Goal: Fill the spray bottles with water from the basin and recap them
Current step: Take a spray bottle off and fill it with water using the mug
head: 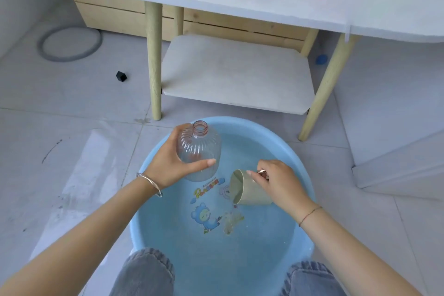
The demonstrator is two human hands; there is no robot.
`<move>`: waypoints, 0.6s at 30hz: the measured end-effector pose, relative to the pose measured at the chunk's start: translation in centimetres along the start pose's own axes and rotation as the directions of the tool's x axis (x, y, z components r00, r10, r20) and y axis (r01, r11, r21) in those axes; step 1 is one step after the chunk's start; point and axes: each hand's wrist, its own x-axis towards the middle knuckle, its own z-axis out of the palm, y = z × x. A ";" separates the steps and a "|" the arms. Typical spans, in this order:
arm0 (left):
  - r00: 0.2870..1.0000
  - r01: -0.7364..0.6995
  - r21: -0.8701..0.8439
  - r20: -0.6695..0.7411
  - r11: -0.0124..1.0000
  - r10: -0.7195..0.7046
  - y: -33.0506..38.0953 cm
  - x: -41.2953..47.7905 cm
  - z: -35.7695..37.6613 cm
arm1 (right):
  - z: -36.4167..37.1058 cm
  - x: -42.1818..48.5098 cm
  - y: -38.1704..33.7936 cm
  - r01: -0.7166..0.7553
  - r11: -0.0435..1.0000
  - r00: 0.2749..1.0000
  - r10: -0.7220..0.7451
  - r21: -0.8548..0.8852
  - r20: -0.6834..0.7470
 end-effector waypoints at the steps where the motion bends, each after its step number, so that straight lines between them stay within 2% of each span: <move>1: 1.000 0.001 0.001 -0.004 1.000 -0.001 -0.1 -0.1 -0.1 | 0.2 -0.2 -0.1 -0.009 1.000 1.000 0.009 0.003 0.003; 4: 1.000 0.003 0.015 -0.015 1.000 -0.002 -0.2 -0.5 -0.3 | 0.5 -0.7 -0.1 -0.054 0.994 0.998 0.056 0.094 -0.019; 6: 1.000 0.016 0.009 -0.025 1.000 -0.016 -0.4 -0.6 -0.3 | 0.7 -1.1 0.2 -0.135 0.960 0.990 0.141 0.245 -0.007; 9: 0.999 0.031 -0.025 -0.035 0.999 -0.032 -0.5 -0.6 0.0 | 0.3 -1.7 0.4 -0.264 0.843 0.957 0.289 0.469 0.020; 12: 0.998 0.033 -0.047 -0.042 0.998 -0.035 -0.4 -0.5 0.3 | -0.3 -2.4 0.2 -0.331 0.696 0.919 0.391 0.638 0.050; 15: 0.998 0.036 -0.056 -0.048 0.998 -0.039 -0.3 -0.8 0.4 | -0.6 -2.9 0.2 -0.332 0.568 0.892 0.449 0.753 0.054; 18: 0.999 0.033 -0.043 -0.039 0.999 -0.034 -0.6 -1.1 0.2 | -1.5 -3.1 -0.4 -0.281 0.491 0.883 0.468 0.825 0.022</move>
